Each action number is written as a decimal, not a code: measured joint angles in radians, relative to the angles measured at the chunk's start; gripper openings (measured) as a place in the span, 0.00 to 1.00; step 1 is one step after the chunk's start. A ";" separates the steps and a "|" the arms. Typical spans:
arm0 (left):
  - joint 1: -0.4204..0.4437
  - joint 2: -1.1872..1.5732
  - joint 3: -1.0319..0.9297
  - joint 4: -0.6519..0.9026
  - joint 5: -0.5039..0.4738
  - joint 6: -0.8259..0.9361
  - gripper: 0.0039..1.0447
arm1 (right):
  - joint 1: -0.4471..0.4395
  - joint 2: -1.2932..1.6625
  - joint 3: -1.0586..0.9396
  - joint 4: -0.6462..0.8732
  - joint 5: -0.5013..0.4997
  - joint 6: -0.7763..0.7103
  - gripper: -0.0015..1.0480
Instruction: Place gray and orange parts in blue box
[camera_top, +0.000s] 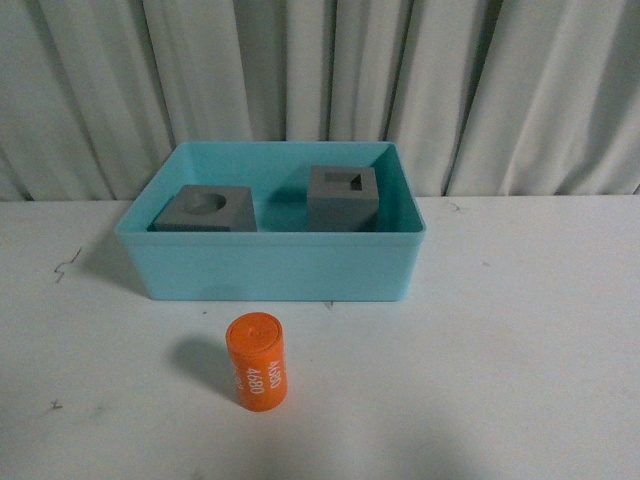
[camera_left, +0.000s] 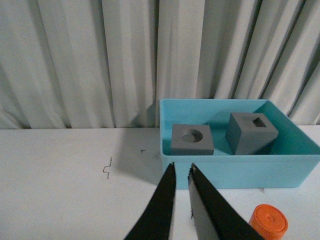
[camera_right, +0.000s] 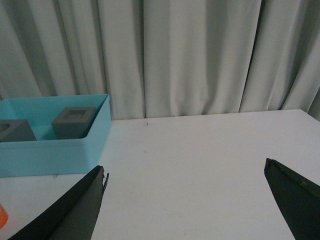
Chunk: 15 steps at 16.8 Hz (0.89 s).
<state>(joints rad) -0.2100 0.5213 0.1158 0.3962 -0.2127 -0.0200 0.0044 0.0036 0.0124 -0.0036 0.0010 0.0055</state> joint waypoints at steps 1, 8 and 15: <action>0.020 -0.025 -0.011 -0.011 0.018 0.002 0.01 | 0.000 0.000 0.000 0.000 0.000 0.000 0.94; 0.213 -0.214 -0.073 -0.130 0.212 0.005 0.01 | 0.000 0.000 0.000 0.000 -0.001 0.000 0.94; 0.209 -0.339 -0.106 -0.216 0.212 0.005 0.01 | 0.000 0.000 0.000 0.000 -0.001 0.000 0.94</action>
<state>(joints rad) -0.0010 0.1822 0.0101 0.1806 -0.0002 -0.0147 0.0044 0.0036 0.0124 -0.0036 0.0002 0.0055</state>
